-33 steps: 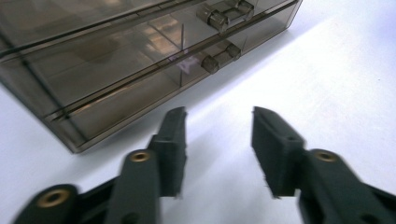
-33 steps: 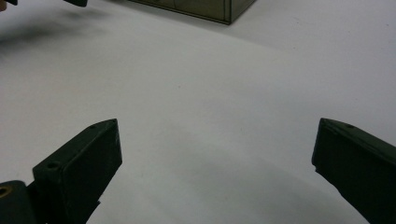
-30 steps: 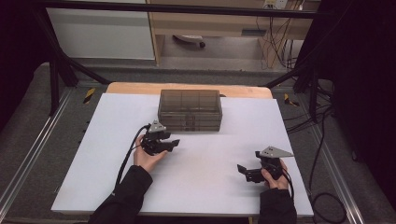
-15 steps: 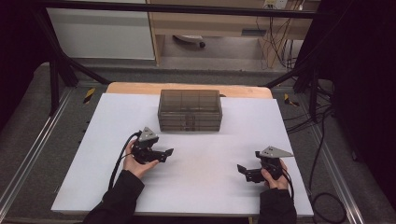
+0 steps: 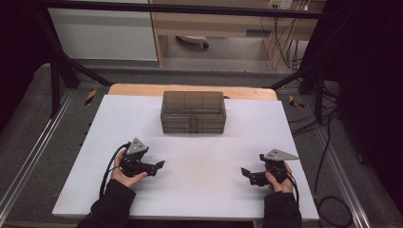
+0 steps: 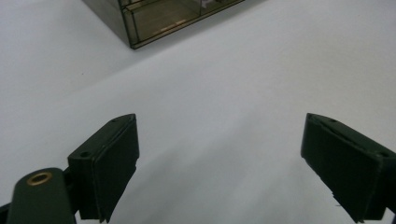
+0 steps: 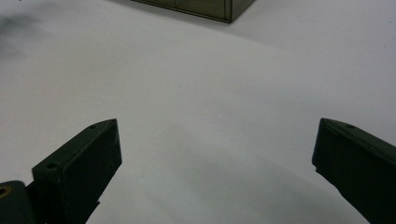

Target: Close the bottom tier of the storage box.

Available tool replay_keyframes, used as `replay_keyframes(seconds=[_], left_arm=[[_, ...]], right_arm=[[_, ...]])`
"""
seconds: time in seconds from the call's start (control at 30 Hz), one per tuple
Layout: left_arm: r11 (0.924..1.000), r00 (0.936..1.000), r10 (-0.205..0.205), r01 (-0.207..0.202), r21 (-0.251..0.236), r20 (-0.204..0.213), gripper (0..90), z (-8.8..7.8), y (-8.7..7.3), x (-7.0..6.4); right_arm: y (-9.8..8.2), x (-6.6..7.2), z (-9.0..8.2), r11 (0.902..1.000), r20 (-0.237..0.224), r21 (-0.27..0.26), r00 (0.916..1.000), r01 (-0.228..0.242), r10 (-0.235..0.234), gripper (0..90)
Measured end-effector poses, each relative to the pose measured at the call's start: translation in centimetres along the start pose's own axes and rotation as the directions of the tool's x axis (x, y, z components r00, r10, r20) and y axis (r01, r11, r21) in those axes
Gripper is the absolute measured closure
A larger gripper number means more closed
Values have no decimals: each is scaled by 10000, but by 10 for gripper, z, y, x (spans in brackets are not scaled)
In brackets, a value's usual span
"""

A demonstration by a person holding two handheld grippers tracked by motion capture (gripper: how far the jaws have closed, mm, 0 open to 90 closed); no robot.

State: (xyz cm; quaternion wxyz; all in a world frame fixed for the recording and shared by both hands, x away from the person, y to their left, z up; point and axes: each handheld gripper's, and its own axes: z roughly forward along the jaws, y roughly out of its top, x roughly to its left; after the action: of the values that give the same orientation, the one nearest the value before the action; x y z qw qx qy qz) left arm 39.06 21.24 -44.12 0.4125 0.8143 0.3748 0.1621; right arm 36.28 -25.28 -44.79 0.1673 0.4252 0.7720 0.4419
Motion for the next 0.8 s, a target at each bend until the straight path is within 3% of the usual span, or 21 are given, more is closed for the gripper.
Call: replay_keyframes(seconds=[0.37, 0.8], left_arm=[[9995, 9995, -221, 216, -220, -209, 108, -25, -21, 9], [9985, 9974, -511, 501, -212, -511, 108, -39, -40, 21]], right_arm=[[0, 0, 0, 10000, -1, 1, 10000, -54, 54, 18], [-1, -1, 1, 9999, 2, 45, 9999, -107, 107, 18]])
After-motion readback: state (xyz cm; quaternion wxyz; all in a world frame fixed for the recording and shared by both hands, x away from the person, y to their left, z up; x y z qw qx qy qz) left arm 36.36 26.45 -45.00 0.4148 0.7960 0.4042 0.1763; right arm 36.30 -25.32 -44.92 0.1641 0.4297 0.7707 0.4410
